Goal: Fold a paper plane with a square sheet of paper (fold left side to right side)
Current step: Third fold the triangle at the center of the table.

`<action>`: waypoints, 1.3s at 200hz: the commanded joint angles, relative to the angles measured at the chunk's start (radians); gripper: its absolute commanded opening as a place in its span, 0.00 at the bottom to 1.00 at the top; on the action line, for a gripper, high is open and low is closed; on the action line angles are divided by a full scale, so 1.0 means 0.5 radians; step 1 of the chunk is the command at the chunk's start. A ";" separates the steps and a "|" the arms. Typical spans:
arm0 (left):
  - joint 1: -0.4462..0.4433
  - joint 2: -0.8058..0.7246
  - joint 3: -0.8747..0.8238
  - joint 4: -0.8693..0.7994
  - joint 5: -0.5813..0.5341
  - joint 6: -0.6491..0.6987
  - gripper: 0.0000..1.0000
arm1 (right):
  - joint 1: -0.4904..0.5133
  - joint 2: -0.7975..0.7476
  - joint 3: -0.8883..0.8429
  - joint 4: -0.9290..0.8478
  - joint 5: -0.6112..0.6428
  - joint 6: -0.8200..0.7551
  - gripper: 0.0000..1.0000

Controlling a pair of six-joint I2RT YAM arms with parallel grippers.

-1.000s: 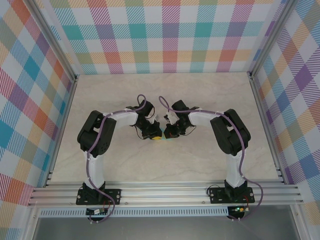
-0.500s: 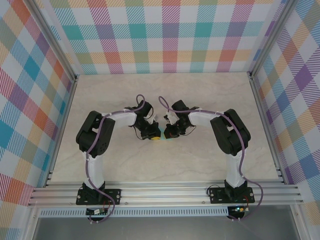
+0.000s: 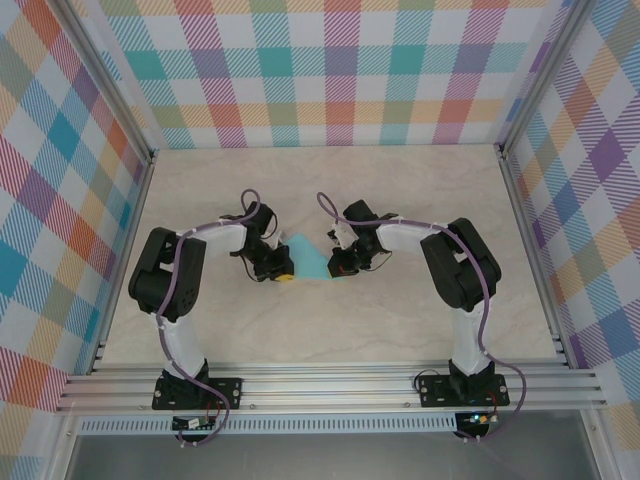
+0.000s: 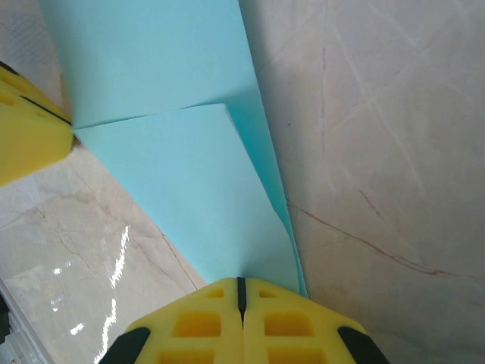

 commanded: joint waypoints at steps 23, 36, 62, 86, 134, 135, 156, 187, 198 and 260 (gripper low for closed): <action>-0.055 -0.206 0.079 -0.061 0.076 -0.054 0.07 | 0.002 0.137 -0.035 -0.206 0.215 -0.041 0.00; -0.105 -0.204 0.128 -0.046 0.118 -0.074 0.07 | 0.003 0.140 -0.029 -0.210 0.217 -0.043 0.00; -0.199 -0.092 0.225 -0.025 0.145 -0.089 0.08 | 0.002 0.140 -0.029 -0.211 0.216 -0.043 0.00; -0.240 0.089 0.341 -0.025 0.163 -0.078 0.08 | 0.002 0.143 -0.029 -0.214 0.213 -0.043 0.00; -0.262 0.329 0.458 -0.055 0.126 -0.048 0.08 | 0.002 0.120 -0.017 -0.209 0.182 -0.021 0.00; -0.262 0.331 0.459 -0.056 0.125 -0.046 0.08 | 0.002 0.117 -0.017 -0.209 0.180 -0.021 0.00; -0.267 0.372 0.455 -0.110 0.049 -0.009 0.08 | 0.002 0.089 0.031 -0.236 0.160 0.011 0.00; -0.271 0.397 0.398 -0.117 -0.026 -0.001 0.08 | 0.002 0.007 0.170 -0.314 0.127 0.074 0.07; -0.271 0.406 0.378 -0.117 -0.072 -0.001 0.07 | 0.002 -0.034 0.215 -0.374 0.170 0.076 0.13; -0.275 0.422 0.323 -0.102 -0.143 0.001 0.07 | 0.027 -0.201 0.246 -0.519 -0.021 0.122 0.08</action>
